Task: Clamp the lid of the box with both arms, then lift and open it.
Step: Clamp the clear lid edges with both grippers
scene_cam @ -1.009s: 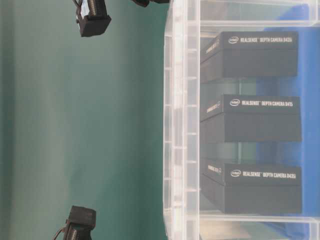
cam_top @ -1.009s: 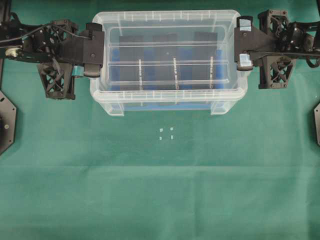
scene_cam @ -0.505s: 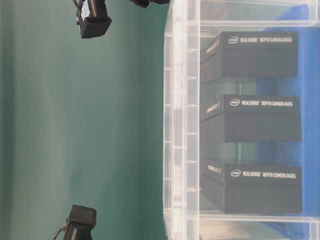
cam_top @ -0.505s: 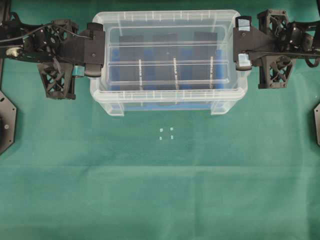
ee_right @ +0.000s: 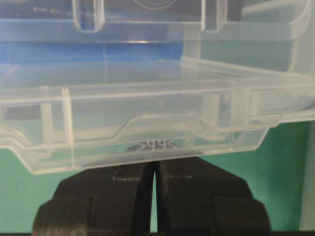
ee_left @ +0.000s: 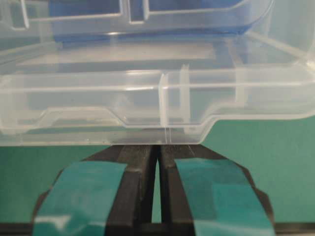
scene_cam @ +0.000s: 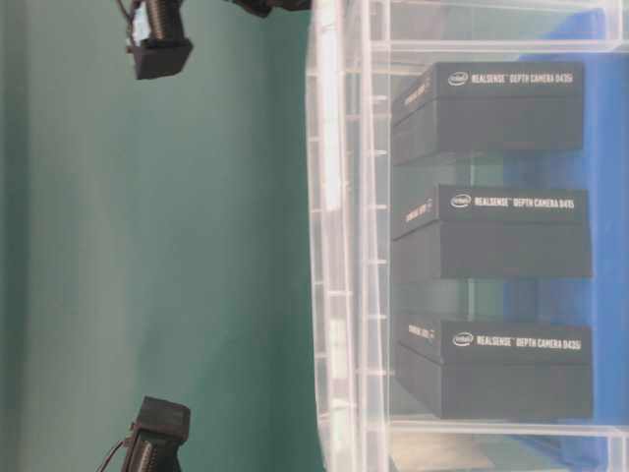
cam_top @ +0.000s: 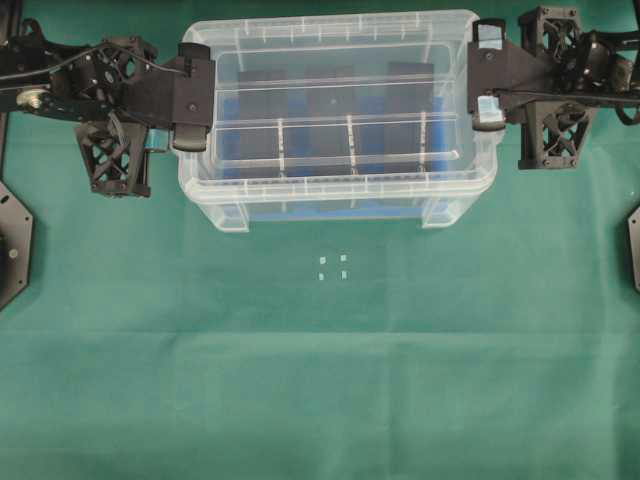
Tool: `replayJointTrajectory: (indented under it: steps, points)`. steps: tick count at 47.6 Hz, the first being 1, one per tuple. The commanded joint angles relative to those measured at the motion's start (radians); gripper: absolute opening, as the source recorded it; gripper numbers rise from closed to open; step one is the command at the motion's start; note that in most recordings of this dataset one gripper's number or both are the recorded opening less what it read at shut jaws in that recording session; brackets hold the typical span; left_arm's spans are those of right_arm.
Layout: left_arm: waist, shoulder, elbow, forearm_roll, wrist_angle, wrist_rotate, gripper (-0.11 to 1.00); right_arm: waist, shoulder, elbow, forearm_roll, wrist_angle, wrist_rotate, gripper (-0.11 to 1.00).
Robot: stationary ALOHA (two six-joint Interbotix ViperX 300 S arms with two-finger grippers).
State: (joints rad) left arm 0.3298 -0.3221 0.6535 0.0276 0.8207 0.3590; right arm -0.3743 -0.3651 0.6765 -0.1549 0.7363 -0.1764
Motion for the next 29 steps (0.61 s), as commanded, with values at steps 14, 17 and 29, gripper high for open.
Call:
replayJointTrajectory:
  steps: [14,17,29]
  points:
    - [-0.029,-0.048,-0.107,-0.003,0.038,-0.006,0.01,0.031,-0.043,-0.067,0.003,0.006,0.011,0.00]
    - [-0.029,-0.051,-0.117,-0.003,0.049,-0.006,0.01,0.034,-0.048,-0.067,0.003,0.011,0.011,0.00]
    - [-0.048,-0.058,-0.140,-0.003,0.078,-0.009,0.01,0.043,-0.057,-0.083,0.005,0.040,0.012,0.00]
